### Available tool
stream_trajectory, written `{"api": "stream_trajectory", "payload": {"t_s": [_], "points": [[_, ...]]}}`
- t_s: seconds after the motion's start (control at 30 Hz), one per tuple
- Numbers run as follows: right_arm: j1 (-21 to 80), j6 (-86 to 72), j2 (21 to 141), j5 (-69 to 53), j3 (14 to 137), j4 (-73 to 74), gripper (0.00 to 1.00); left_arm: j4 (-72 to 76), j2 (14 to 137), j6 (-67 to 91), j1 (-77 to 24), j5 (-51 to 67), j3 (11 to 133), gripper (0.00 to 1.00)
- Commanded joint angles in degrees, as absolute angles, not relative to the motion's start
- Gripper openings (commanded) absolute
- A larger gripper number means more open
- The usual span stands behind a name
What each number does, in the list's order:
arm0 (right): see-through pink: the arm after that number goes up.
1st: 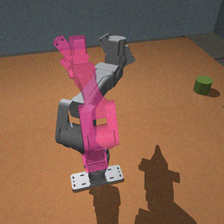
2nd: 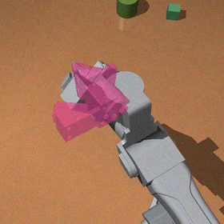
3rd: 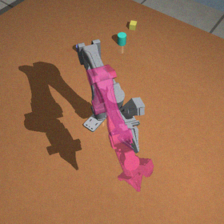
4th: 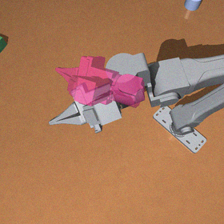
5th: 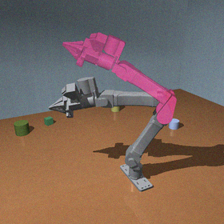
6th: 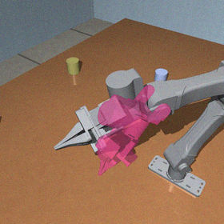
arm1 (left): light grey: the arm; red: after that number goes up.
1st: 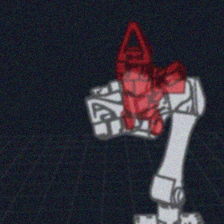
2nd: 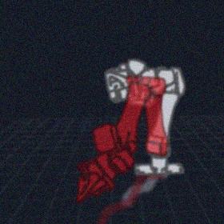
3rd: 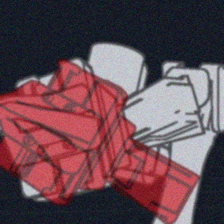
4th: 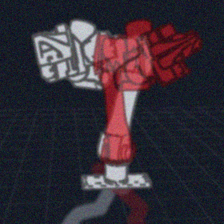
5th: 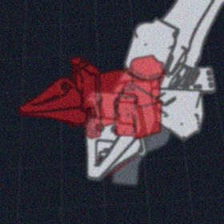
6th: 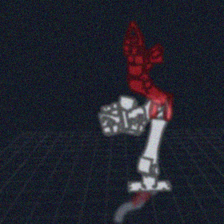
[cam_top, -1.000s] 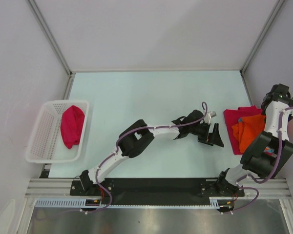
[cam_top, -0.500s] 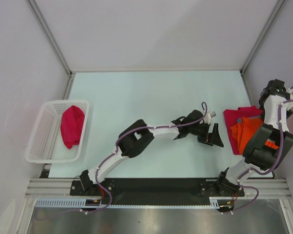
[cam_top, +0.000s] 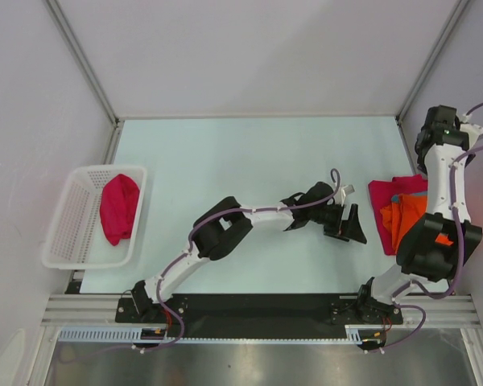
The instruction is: Fold and stack the t-shirts
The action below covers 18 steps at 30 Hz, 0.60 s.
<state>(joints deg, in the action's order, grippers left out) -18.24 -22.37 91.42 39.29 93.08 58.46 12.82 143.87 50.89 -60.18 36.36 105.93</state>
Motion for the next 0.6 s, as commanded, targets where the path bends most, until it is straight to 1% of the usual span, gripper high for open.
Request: {"api": "stream_trajectory", "payload": {"t_s": [0.0,0.1,0.37,0.5,0.53,0.57], "points": [[-19.16,-24.17,94.21,37.44,86.50,57.84,0.51,9.49,140.46,47.90,-59.68,35.07,101.69,0.99],[-19.60,-24.78,96.32,36.48,83.33,54.85,0.50,10.02,139.22,47.64,-59.24,34.89,99.23,1.00],[-20.92,-26.37,102.21,35.33,79.46,49.31,0.47,10.28,135.53,46.14,-57.57,34.63,93.44,1.00],[-20.13,-27.68,105.46,33.23,77.87,47.38,0.45,9.76,135.53,46.23,-56.78,34.72,92.99,0.99],[-19.43,-27.86,106.08,32.96,77.35,47.03,0.44,9.67,135.70,46.23,-56.78,34.80,93.08,1.00],[-19.25,-27.60,106.26,32.61,77.00,46.50,0.38,9.49,135.79,46.32,-56.60,34.80,93.16,1.00]]}}
